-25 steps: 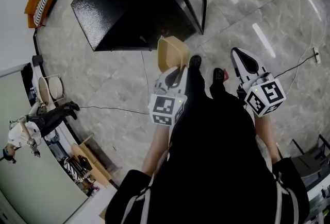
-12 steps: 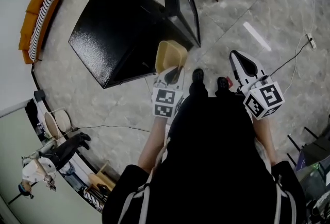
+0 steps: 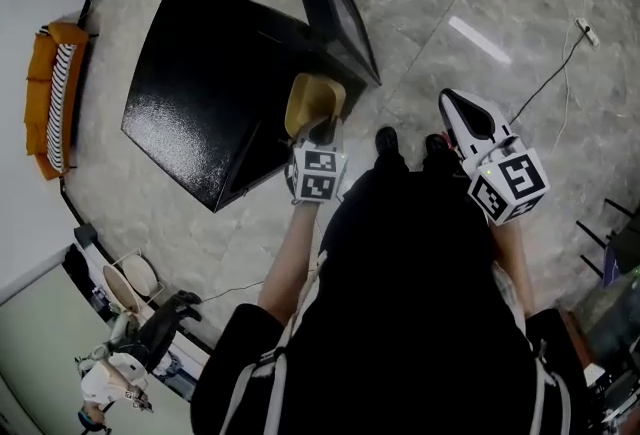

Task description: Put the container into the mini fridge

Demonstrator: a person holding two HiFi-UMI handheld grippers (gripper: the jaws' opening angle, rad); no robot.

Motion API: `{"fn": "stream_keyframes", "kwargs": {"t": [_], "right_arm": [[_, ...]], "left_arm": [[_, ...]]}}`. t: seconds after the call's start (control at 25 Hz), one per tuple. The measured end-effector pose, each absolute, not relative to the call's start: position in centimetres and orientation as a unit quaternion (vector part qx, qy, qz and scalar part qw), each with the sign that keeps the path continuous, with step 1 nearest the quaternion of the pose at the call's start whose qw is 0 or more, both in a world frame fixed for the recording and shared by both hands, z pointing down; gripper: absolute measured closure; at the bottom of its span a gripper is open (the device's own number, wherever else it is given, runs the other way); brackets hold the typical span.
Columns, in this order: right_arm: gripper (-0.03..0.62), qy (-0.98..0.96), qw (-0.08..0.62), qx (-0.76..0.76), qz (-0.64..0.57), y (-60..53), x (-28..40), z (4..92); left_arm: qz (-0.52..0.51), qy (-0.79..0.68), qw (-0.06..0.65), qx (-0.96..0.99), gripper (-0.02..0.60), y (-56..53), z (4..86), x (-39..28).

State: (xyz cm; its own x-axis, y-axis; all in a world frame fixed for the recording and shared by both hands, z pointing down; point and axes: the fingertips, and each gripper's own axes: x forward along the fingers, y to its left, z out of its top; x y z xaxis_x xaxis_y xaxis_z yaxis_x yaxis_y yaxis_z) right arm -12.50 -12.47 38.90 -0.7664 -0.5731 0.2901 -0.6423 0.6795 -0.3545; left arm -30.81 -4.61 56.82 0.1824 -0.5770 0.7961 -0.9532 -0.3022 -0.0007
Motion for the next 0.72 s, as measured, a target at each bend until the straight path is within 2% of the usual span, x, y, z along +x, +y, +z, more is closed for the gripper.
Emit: {"fn": "stream_keyframes", "kwargs": {"t": [0.72], "right_arm": [[0.576,-0.894,0.134,0.364,0.223,-8.7,-13.7,41.0]], "left_arm": [[0.45,-0.538,0.228,0.676,0.541,-9.4,66.6,-39.8]]}}
